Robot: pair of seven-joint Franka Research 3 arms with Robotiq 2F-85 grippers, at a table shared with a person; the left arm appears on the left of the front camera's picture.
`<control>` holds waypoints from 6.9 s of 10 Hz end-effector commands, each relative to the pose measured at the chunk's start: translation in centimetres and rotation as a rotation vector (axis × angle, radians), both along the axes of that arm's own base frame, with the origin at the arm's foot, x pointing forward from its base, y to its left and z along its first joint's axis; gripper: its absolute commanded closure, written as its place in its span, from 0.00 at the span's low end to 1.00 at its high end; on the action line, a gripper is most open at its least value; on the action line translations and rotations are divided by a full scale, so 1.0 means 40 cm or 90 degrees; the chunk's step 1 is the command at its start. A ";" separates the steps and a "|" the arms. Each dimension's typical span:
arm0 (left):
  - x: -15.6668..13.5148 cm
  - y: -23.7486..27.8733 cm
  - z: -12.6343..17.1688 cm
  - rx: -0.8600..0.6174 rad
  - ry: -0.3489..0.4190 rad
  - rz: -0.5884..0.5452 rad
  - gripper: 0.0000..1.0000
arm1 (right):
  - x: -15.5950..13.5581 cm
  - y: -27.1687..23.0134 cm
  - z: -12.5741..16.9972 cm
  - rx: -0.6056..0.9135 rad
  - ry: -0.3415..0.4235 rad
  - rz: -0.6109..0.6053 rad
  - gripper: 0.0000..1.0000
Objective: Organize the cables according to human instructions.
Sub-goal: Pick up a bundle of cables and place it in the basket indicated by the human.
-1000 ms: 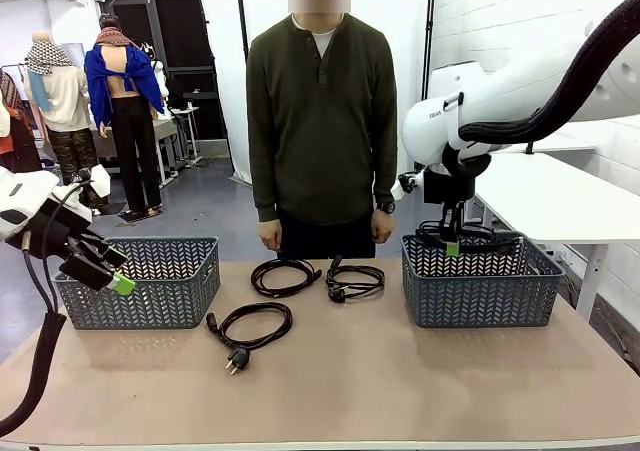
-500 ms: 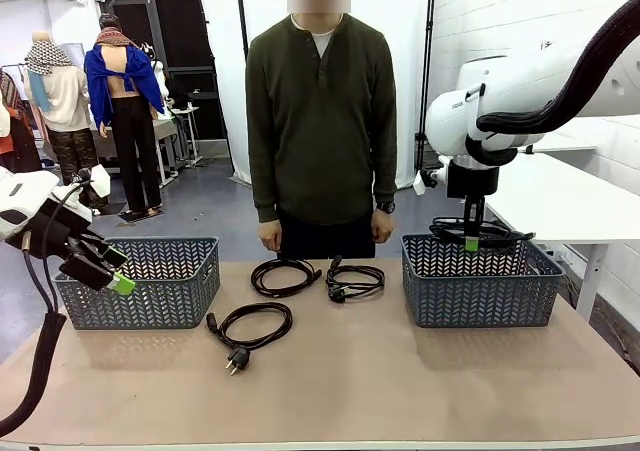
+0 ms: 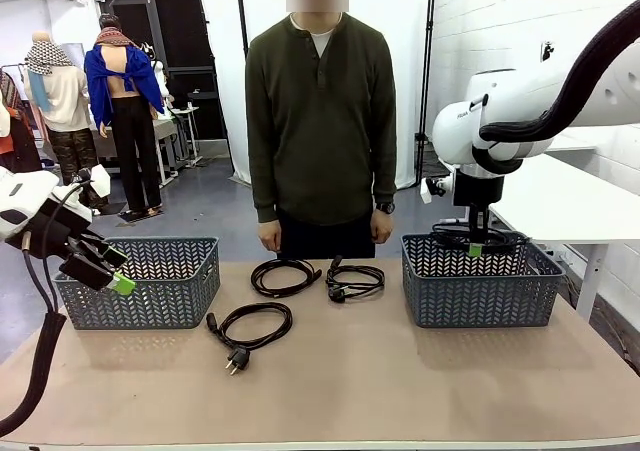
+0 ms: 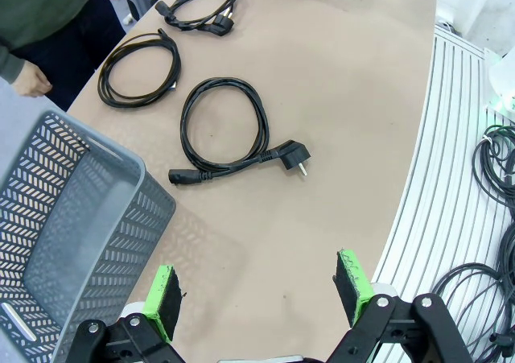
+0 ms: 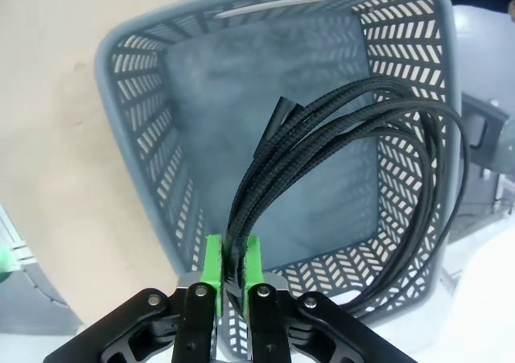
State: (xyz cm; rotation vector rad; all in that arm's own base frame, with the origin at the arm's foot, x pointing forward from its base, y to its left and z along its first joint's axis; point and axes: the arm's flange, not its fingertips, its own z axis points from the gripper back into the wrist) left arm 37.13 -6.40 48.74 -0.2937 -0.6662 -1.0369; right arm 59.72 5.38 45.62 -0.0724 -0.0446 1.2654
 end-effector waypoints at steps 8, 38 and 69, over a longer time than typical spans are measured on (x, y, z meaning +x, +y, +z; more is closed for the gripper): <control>0.006 0.009 -0.003 -0.009 -0.002 -0.015 0.00 | 0.073 -0.018 -0.063 0.002 -0.001 0.032 0.33; 0.006 0.009 -0.003 -0.009 -0.002 -0.015 0.00 | -0.417 0.253 0.059 0.258 -0.146 -0.097 0.00; 0.138 -0.124 0.045 0.221 0.000 -0.217 0.00 | -0.452 0.269 0.051 0.267 -0.126 -0.109 0.00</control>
